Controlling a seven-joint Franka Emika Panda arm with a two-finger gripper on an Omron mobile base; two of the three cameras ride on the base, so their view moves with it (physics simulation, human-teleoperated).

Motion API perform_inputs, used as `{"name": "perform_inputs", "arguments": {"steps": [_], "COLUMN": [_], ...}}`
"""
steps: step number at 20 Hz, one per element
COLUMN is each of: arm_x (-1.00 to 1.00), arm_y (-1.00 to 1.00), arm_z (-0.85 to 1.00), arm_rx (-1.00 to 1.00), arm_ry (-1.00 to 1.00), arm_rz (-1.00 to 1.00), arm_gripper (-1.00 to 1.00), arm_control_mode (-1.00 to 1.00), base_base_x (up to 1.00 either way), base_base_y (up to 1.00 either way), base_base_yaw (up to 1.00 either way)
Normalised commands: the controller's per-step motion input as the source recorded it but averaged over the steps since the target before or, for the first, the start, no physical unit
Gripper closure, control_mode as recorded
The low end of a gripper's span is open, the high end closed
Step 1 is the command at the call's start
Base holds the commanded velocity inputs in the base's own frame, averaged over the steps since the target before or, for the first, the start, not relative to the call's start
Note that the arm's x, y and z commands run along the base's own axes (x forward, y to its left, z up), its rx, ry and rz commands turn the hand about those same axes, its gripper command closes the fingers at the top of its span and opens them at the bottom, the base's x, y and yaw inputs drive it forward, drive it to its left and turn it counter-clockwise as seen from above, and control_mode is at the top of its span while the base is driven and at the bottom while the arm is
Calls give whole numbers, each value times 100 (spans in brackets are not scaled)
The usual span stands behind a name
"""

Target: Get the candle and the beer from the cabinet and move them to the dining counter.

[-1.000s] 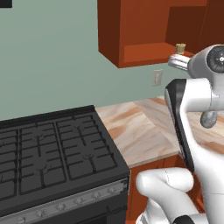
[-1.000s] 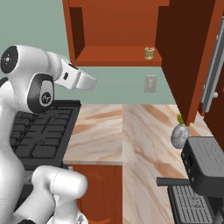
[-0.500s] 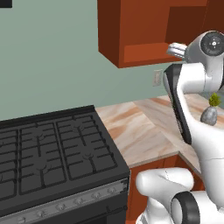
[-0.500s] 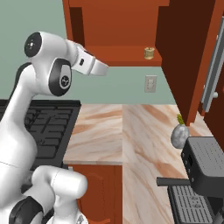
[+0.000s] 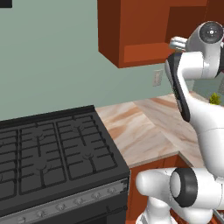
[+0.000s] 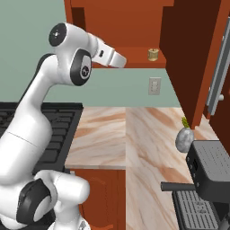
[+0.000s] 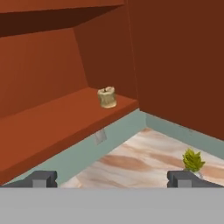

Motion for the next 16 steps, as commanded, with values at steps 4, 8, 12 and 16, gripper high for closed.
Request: {"name": "perform_inputs", "arguments": {"steps": [4, 8, 12, 16], "arm_x": [43, 35, 29, 30], "arm_y": [-27, -19, -7, -4], "arm_z": [6, 3, -7, -11], "arm_rx": [-5, -6, -1, -1], "arm_ry": [11, 15, 11, 1], "arm_rz": [0, 0, 0, 0], "arm_gripper": [-100, -100, -100, -100], "arm_control_mode": [-100, -100, -100, -100], "base_base_x": [0, 0, 0, 0], "base_base_y": [0, 0, 0, 0], "base_base_yaw": [0, 0, 0, 0]}}
